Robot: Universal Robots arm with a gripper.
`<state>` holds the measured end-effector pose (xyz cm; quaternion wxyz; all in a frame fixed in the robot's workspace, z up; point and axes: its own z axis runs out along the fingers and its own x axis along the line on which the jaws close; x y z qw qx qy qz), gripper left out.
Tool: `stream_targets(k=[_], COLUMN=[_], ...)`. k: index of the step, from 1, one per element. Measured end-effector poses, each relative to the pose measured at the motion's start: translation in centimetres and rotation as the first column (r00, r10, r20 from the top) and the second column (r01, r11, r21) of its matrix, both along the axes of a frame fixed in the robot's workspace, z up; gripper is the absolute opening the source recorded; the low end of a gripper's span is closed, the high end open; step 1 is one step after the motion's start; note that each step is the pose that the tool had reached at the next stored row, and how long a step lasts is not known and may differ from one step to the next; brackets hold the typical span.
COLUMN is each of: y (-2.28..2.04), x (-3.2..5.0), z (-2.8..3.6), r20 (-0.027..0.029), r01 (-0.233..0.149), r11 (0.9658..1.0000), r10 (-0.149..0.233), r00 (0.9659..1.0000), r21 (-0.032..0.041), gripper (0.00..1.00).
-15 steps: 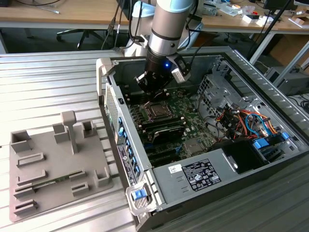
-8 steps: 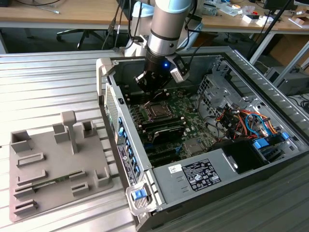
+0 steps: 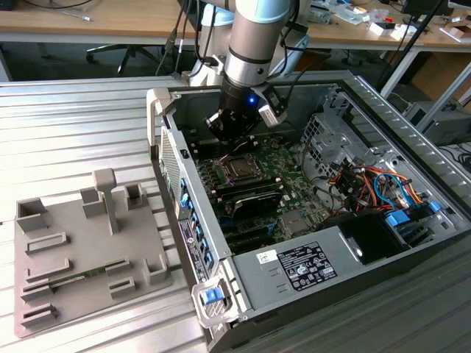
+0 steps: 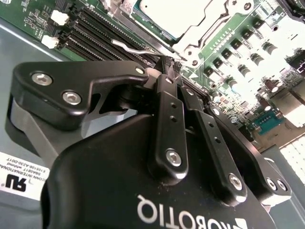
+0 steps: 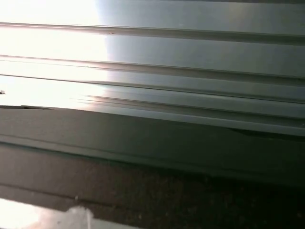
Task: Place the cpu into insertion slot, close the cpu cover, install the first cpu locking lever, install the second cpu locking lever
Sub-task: 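Install the first cpu locking lever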
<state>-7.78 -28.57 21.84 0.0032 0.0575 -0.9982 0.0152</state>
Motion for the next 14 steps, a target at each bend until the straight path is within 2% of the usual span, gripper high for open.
stream_targets(k=[14], y=[0.00], x=[0.67], z=[-0.45], r20=[-0.0001], r01=[0.000], r11=[1.0000], r10=[0.000], r00=[1.0000], r21=[-0.0004], gripper=[0.11])
